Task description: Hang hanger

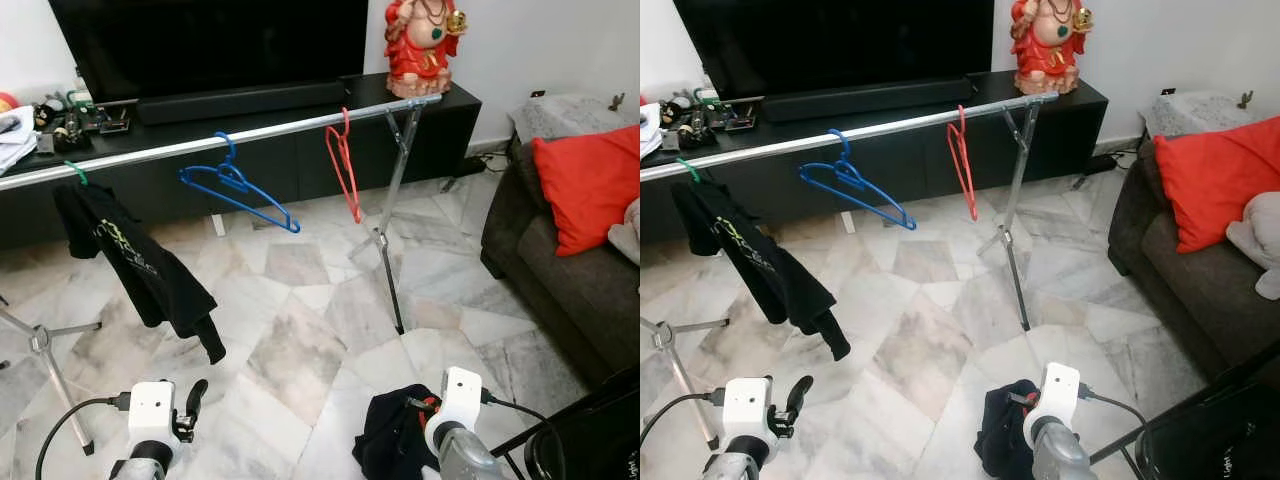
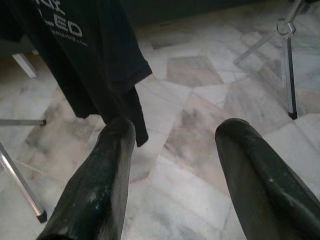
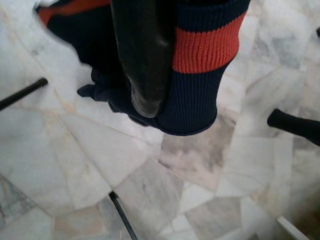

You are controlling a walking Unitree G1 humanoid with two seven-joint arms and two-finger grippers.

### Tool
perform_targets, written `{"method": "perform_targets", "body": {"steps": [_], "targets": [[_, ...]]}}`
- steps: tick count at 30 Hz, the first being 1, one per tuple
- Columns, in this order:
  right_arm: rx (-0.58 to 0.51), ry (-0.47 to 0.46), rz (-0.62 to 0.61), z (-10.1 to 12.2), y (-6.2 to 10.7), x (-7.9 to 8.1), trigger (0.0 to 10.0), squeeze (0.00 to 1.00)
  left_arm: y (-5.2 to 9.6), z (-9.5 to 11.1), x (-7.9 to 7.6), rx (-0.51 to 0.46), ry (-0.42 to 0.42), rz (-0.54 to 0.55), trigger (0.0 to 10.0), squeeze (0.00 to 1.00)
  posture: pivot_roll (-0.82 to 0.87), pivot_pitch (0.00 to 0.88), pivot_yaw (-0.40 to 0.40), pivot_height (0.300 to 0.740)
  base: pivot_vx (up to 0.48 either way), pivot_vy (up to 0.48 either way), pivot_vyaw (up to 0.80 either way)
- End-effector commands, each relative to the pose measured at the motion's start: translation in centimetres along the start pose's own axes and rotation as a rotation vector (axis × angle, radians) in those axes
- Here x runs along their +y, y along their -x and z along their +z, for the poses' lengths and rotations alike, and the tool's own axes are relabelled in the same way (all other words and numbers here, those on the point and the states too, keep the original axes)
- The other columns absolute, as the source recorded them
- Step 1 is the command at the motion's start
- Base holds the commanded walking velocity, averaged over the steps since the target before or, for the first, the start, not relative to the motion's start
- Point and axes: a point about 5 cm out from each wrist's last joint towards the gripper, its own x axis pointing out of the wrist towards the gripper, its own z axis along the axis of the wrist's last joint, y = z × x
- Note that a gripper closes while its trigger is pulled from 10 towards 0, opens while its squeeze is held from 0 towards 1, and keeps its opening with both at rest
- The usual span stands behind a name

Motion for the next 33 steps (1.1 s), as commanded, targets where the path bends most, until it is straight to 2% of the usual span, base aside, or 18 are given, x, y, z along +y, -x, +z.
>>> {"method": "perform_targets", "body": {"steps": [1, 8, 14, 22, 30, 32, 33], "targets": [[-0.041, -0.011, 0.019, 0.5, 0.0, 0.3, 10.0, 0.0, 0.3, 0.0, 0.0, 0.009, -0.004, 0.003, 10.0, 0.0, -0.04, 0.114, 0.057, 0.721, 0.0, 0.0, 0.0], [-0.055, 0.024, 0.019, 0.5, 0.0, 0.0, 10.0, 0.0, 1.0, -0.2, -0.2, 0.028, -0.013, -0.014, 10.0, 0.0, -0.04, 0.087, 0.049, 0.721, 0.0, 0.0, 0.0], [-0.136, 0.005, 0.022, 1.0, 0.2, -0.7, 10.0, 0.0, 2.5, -1.1, 0.5, 0.08, -0.079, -0.093, 10.0, 0.0, -0.04, 0.061, 0.04, 0.721, 0.0, 0.0, 0.0], [-0.141, 0.0, -0.001, 0.9, 0.3, -1.5, 10.0, 0.0, 2.5, -0.7, 1.8, 0.076, -0.056, -0.009, 10.0, 0.0, -0.04, 0.047, 0.038, 0.721, 0.0, 0.0, 0.0], [-0.166, 0.026, -0.004, 1.0, 0.4, -1.4, 10.0, 0.0, 1.9, -0.2, 0.5, 0.054, -0.024, -0.012, 10.0, 0.0, -0.04, 0.06, 0.042, 0.721, 0.0, 0.0, 0.0], [-0.244, 0.038, -0.02, 2.0, 0.5, -1.5, 10.0, 0.0, 1.7, 0.0, 0.3, 0.048, -0.016, -0.018, 10.0, 0.0, -0.03, 0.066, 0.043, 0.721, 0.0, 0.0, 0.0], [-0.325, 0.066, -0.042, 3.0, 0.8, -1.6, 10.0, 0.0, 1.7, 0.0, 0.3, 0.048, -0.015, -0.017, 10.0, 0.0, -0.03, 0.072, 0.043, 0.721, 0.0, 0.0, 0.0]]}}
